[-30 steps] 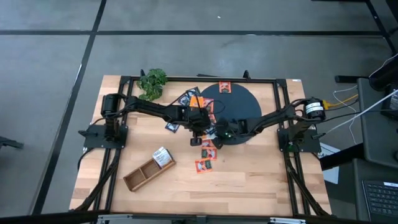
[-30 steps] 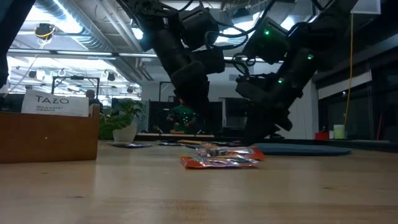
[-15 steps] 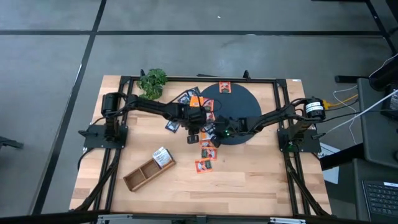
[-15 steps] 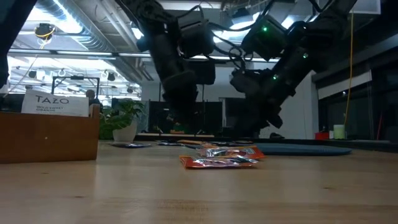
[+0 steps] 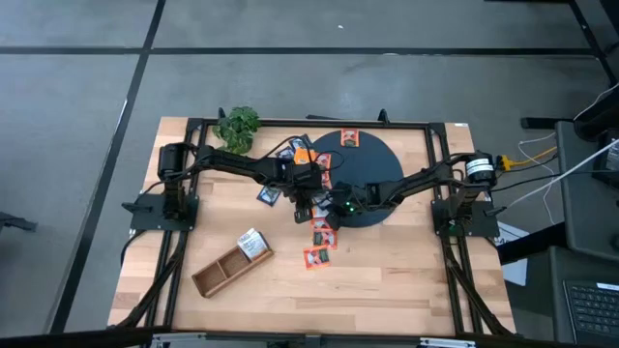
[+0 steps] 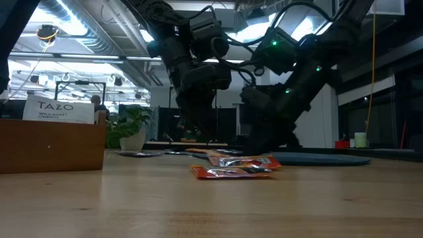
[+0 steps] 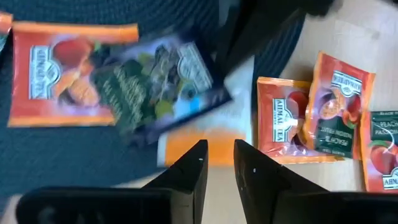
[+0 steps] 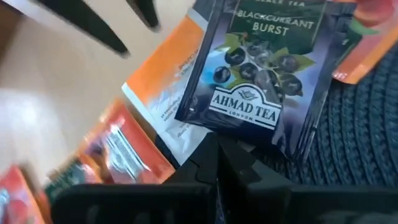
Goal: Pick & Place Tea
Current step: Put the white tea bag into the right section of the wooden organizer
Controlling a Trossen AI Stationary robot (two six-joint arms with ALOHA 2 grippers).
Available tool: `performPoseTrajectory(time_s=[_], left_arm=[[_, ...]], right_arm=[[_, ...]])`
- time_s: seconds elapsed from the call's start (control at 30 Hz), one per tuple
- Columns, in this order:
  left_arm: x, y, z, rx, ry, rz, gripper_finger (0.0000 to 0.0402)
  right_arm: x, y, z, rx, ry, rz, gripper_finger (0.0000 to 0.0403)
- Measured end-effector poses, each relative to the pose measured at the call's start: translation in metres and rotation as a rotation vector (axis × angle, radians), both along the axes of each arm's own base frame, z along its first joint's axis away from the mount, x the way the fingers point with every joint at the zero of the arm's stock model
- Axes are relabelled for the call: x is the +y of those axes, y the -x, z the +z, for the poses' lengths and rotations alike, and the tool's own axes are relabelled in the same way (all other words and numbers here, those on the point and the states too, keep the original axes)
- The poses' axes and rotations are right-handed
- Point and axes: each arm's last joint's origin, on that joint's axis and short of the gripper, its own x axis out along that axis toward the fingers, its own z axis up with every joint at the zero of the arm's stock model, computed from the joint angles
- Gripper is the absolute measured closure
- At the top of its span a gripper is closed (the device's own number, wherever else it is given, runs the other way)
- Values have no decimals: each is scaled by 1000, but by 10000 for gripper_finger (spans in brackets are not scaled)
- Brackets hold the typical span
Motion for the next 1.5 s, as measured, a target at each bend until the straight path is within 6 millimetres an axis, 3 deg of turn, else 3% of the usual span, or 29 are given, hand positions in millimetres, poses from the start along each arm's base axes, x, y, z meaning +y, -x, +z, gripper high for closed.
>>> performPoseTrajectory(time_s=[0.27, 0.57, 0.87, 1.2, 1.5], left_arm=[[2, 6, -3, 73, 36, 57, 327], [21, 17, -10, 136, 75, 178, 324], [33, 35, -31, 167, 231, 254, 279], [33, 30, -32, 91, 338, 330, 210], [28, 22, -28, 25, 381, 318, 203]], right_arm=[[0, -5, -5, -39, 23, 39, 395], [0, -5, -5, -46, 35, 53, 395], [1, -5, -5, -59, 51, 71, 395], [1, -5, -5, -57, 63, 84, 395], [1, -10, -2, -117, 83, 103, 395]])
